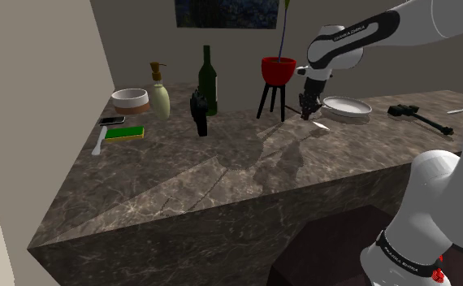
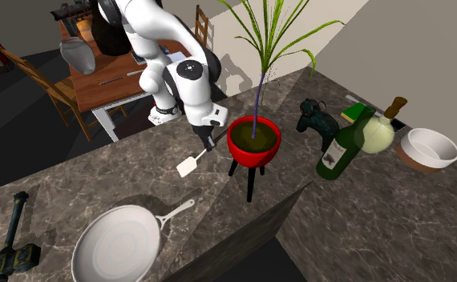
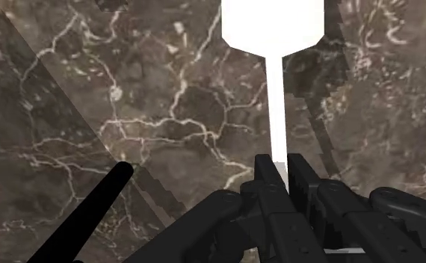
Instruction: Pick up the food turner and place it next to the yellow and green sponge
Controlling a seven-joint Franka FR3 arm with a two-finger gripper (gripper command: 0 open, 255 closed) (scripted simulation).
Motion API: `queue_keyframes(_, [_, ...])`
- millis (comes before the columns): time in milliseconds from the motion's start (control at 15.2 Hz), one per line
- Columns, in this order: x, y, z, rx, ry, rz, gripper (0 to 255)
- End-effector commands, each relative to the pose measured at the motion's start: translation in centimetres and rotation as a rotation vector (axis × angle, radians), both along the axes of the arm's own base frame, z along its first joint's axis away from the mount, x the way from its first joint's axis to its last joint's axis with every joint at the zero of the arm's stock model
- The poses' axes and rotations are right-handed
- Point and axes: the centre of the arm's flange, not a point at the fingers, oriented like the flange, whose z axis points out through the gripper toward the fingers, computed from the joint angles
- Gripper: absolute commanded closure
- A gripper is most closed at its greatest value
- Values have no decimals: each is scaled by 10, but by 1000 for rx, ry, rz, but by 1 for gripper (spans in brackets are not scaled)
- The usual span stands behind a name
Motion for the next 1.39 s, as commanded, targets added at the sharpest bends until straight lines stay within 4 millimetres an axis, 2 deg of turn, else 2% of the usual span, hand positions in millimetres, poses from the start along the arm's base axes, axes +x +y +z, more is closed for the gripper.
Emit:
queue_keyframes(0, [0,0,11,0,1,0,255])
queue_keyframes(264, [0,0,32,0,1,0,255])
queue_keyframes(1320, [75,197,32,0,1,0,255])
